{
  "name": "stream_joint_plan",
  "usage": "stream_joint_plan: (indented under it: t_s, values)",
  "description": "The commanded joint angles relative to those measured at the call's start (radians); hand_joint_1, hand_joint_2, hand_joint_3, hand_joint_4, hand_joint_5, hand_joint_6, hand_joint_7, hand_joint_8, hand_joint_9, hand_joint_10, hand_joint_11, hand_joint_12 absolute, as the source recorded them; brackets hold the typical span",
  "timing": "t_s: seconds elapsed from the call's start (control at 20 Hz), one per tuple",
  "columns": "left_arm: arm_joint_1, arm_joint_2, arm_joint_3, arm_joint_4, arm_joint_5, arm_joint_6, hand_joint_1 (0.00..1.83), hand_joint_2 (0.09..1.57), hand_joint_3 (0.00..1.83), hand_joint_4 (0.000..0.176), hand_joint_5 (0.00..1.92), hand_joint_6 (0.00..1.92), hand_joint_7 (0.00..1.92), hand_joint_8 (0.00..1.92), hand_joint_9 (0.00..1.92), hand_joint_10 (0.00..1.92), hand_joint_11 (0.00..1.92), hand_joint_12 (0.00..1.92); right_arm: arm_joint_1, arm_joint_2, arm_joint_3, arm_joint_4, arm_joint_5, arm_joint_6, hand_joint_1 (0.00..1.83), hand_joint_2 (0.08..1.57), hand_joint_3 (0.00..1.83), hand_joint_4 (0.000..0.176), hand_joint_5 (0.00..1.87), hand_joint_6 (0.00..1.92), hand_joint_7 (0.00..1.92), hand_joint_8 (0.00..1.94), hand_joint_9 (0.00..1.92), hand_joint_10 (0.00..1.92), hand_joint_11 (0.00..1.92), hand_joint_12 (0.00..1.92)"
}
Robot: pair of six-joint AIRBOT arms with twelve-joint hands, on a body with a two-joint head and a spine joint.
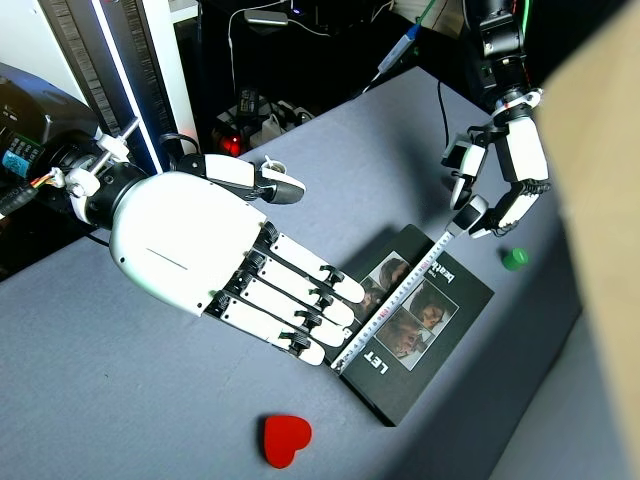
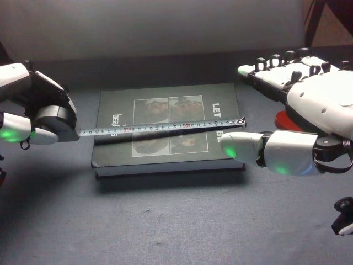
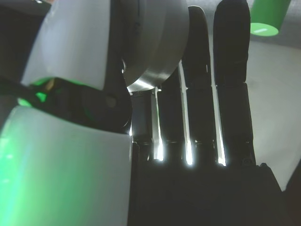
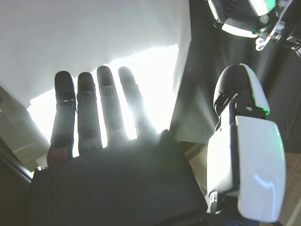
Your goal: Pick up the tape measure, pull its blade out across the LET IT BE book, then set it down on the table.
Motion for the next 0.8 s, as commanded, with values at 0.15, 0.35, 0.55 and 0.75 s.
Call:
stream_joint_plan:
  t_s: [0.15,0.35,0.55,0.75]
  values:
    - [-0.048,0.019,-0.038,-0.038,-0.078,-0.006,1.39,1.07,0.0,0.0,1.06,0.65,1.09,0.78,1.0,1.17,0.95,1.04,0.002,0.005,-0.005,-0.066,0.076,0.009,0.0,1.04,0.0,0.0,0.11,0.01,0.12,0.0,0.11,0.01,0.0,0.62]
    - [-0.108,0.07,-0.122,-0.038,-0.038,0.023,1.39,1.07,0.0,0.0,1.07,0.66,1.11,0.76,0.99,1.17,0.94,1.03,0.001,0.005,-0.005,-0.068,0.077,0.011,0.0,1.04,0.0,0.0,0.11,0.0,0.12,0.0,0.11,0.01,0.0,0.63]
    - [-0.135,0.142,-0.221,-0.038,-0.001,0.04,1.39,1.07,0.0,0.0,1.07,0.66,1.1,0.75,1.0,1.16,0.95,1.03,-0.002,0.005,-0.005,-0.073,0.079,0.013,0.0,1.04,0.0,0.0,0.12,0.01,0.13,0.01,0.11,0.01,0.0,0.63]
    - [-0.084,0.232,-0.336,-0.039,0.005,0.046,1.39,1.07,0.0,0.0,1.07,0.67,1.11,0.74,1.0,1.16,0.94,1.03,-0.003,0.005,-0.005,-0.076,0.081,0.014,0.0,1.04,0.0,0.0,0.13,0.01,0.14,0.01,0.12,0.01,0.0,0.63]
